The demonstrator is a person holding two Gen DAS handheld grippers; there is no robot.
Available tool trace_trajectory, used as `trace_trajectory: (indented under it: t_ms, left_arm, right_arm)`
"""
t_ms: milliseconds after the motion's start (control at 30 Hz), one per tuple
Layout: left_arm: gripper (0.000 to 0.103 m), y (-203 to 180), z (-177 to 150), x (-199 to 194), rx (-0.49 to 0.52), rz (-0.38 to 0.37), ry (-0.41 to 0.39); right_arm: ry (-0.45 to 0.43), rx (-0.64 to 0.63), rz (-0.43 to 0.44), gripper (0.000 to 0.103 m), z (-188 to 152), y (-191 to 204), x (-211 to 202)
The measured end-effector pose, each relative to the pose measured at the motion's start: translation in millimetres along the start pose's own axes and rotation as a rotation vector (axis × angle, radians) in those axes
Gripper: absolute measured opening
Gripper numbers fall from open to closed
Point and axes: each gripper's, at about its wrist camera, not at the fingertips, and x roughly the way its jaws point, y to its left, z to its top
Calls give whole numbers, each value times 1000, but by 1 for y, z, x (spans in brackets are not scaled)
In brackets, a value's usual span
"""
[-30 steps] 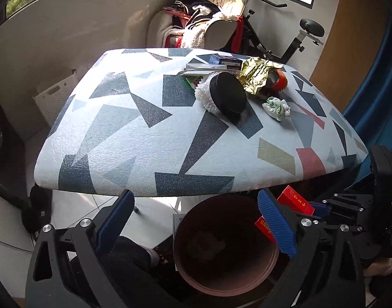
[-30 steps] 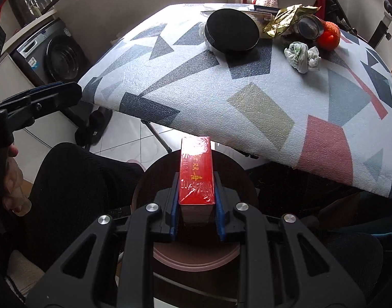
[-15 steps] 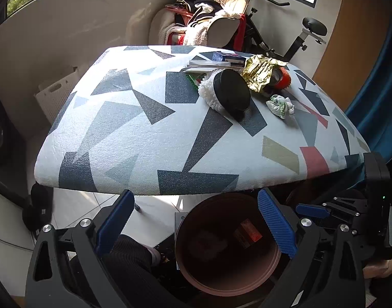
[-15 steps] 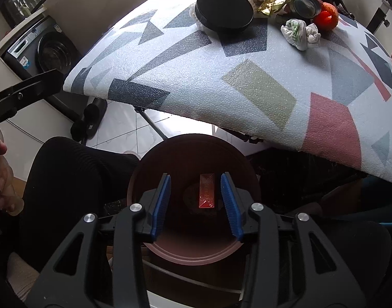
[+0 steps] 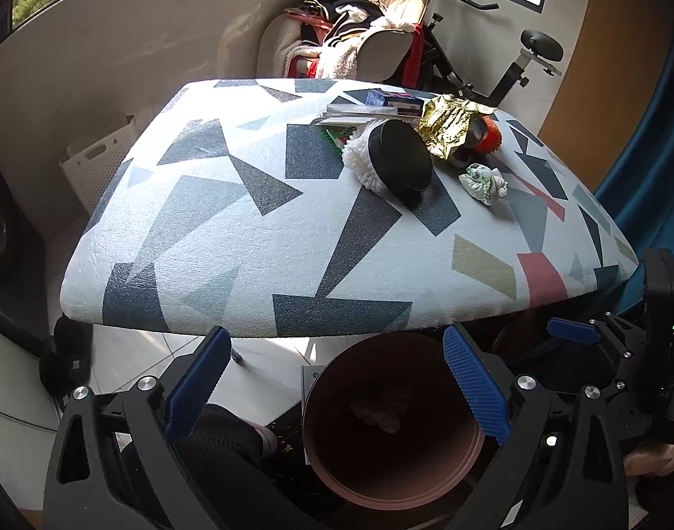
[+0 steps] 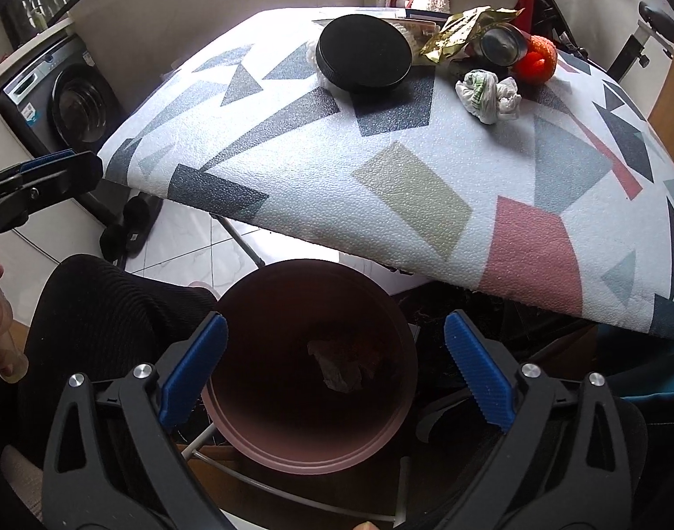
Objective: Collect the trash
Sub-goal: 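Grasp the white plastic bag bundle with the right tool while the left tool grasps the black-lidded tube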
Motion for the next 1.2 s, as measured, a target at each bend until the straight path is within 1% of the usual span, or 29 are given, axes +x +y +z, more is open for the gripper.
trace_trajectory:
  t_ms: [300, 533, 600, 733, 800, 867, 900, 933, 967, 1000, 1067, 1133, 1167, 1200]
  left_arm:
    - [95, 2, 1, 3, -1, -3, 7]
    - [95, 6, 7, 12, -21, -8, 15]
    - [95, 10, 10, 14, -39, -15, 9]
    - [95, 18, 19, 20, -80, -18, -5]
    - [95, 22, 24, 23, -94, -20, -12]
    - [95, 24, 30, 27, -106, -24, -18]
    - [95, 25, 33, 30, -111, -26, -20]
    - [95, 25, 35, 32, -117, -28, -23]
    - [95, 26, 37, 35, -122, -30, -25]
    - [95, 26, 39, 38, -124, -32, -23]
    - [95, 26, 43, 45, -123, -35, -18]
    - [95, 26, 48, 51, -117, -35, -14]
    - [95, 26, 50, 54, -115, -34, -13]
    - [95, 26, 52, 56, -114, -35, -15]
  right_arm:
    - [-11, 2, -26, 97, 3, -3, 1]
    - [-18, -9, -42, 97, 7, -5, 4]
    - [-44, -3, -50, 97, 11, -8, 1]
    - [-114, 53, -24, 97, 24, -25, -7]
    - [-142, 71, -28, 97, 32, -34, -7]
    - [-185, 67, 8, 97, 41, -45, -7]
    - [-209, 62, -10, 97, 46, -50, -6]
    - [-231, 64, -59, 97, 52, -57, -4]
    - [-240, 69, -90, 97, 57, -63, -2]
    - [-243, 84, -103, 97, 66, -73, 2]
    - [-231, 122, -91, 97, 82, -93, 11]
    - [-197, 138, -162, 97, 100, -109, 23]
    - [-198, 134, -177, 97, 107, -115, 28]
    - [-208, 129, -166, 97, 113, -121, 32]
